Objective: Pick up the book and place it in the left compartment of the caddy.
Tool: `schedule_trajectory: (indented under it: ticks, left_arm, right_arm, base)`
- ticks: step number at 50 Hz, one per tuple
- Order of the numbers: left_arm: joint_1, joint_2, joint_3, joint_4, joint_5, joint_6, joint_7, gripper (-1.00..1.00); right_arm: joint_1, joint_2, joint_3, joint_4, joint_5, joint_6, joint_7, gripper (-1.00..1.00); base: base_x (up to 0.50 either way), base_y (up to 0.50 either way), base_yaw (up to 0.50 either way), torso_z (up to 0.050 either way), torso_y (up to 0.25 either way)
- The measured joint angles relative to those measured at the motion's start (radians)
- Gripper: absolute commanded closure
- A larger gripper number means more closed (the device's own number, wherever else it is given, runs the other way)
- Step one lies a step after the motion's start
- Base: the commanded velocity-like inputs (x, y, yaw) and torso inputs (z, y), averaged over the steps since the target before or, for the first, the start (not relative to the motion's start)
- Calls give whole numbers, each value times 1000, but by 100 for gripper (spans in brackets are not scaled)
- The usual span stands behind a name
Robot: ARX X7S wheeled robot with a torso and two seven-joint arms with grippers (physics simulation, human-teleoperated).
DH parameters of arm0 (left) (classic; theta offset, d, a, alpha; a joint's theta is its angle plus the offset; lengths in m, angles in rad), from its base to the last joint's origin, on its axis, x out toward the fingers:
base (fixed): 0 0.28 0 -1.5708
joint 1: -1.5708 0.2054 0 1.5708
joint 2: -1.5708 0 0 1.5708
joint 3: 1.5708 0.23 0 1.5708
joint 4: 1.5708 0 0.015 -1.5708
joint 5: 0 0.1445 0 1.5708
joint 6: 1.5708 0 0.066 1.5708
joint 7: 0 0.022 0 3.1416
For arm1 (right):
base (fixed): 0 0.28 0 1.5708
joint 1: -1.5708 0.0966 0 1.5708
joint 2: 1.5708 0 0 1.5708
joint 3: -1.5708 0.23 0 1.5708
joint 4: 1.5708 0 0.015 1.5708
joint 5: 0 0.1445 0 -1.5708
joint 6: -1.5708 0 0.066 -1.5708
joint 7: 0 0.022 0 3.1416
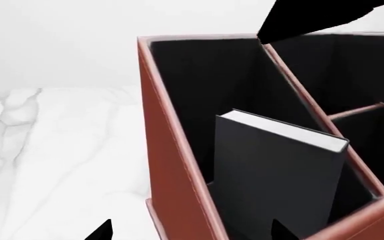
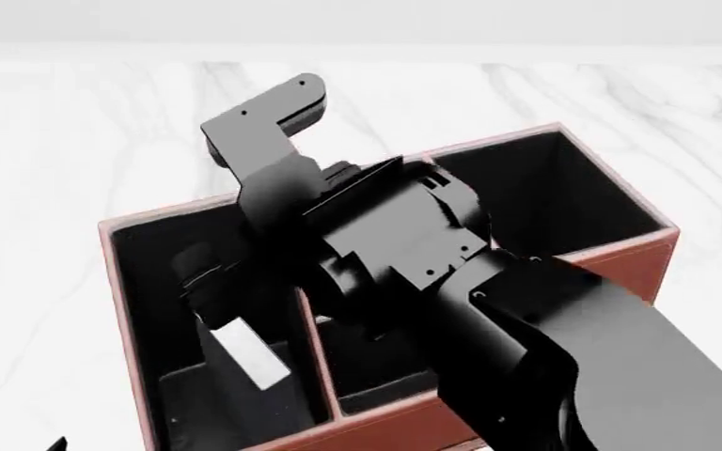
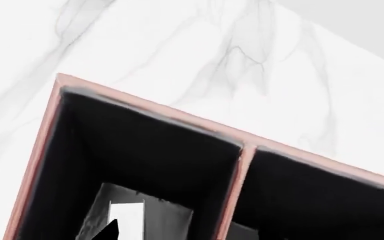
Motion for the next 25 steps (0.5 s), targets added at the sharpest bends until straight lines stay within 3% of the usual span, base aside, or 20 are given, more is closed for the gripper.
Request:
schedule_trajectory:
  ticks: [6, 12, 25]
  left_arm:
    - [0, -2, -1, 4, -4, -2, -2, -100]
    - [0, -5, -3, 12, -9, -3, -5, -100]
    - [1, -9, -3, 19, -10, -3, -12, -100]
  right_arm:
    - [8, 139, 82, -194, 62, -69, 115, -100]
    - [-86, 344, 173, -512, 22, -254, 301, -100]
    - [-448, 681, 212, -958, -364, -655, 731, -100]
  base:
    - [0, 0, 0, 0, 0]
    - [0, 0, 0, 0, 0]
    - [0, 0, 0, 0, 0]
